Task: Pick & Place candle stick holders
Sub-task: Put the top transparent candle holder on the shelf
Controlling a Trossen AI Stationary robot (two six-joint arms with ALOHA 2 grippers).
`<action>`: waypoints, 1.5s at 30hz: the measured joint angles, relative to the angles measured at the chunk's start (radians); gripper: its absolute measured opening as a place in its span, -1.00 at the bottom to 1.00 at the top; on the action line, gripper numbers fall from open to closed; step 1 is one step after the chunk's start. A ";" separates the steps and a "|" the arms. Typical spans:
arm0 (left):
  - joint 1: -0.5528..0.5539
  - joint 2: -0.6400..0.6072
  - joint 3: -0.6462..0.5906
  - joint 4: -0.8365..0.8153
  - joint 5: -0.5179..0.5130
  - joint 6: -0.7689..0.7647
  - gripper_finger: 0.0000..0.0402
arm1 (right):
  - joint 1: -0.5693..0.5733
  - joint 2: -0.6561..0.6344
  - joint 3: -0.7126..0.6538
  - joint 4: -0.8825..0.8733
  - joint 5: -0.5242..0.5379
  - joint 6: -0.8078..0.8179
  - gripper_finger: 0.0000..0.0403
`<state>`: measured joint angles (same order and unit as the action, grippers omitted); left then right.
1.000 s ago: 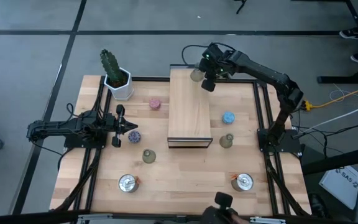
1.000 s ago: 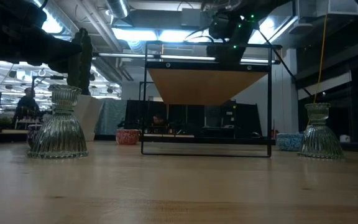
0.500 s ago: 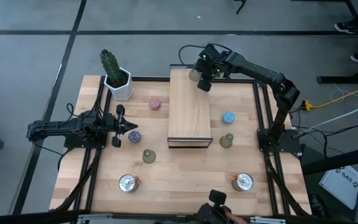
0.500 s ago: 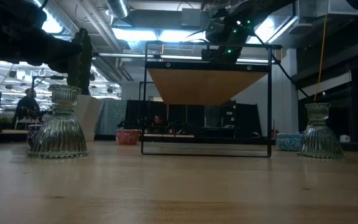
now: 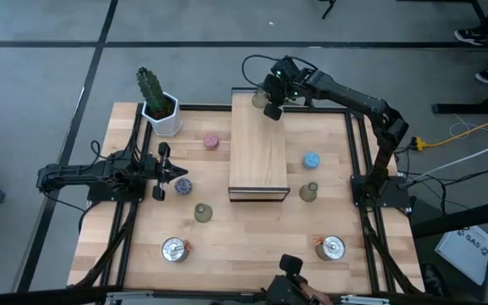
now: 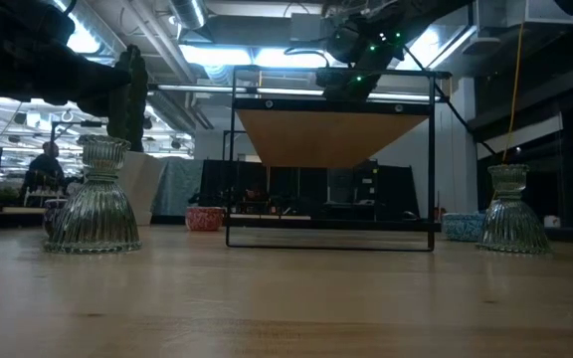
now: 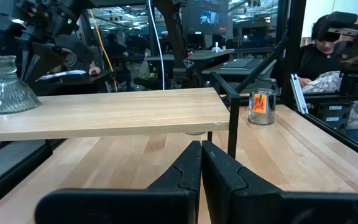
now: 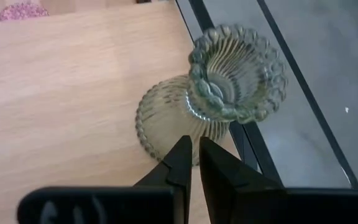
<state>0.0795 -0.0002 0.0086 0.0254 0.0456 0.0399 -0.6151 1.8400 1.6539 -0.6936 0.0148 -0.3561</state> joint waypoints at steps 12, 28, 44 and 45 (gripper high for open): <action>0.000 0.000 0.000 0.000 0.000 0.000 -0.97 | 0.000 0.011 0.000 0.071 -0.012 0.000 -0.83; 0.000 0.000 0.000 0.000 0.000 0.000 -0.97 | 0.000 0.034 0.000 0.148 -0.057 0.000 -0.83; 0.000 0.000 0.000 0.000 0.000 0.000 -0.97 | 0.001 0.034 0.000 0.257 -0.155 0.027 -0.83; 0.000 0.000 0.000 0.000 0.000 0.000 -0.97 | 0.001 0.034 0.000 0.248 -0.148 0.027 -0.83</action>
<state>0.0795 0.0002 0.0086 0.0254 0.0456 0.0399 -0.6144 1.8740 1.6543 -0.4451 -0.1330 -0.3292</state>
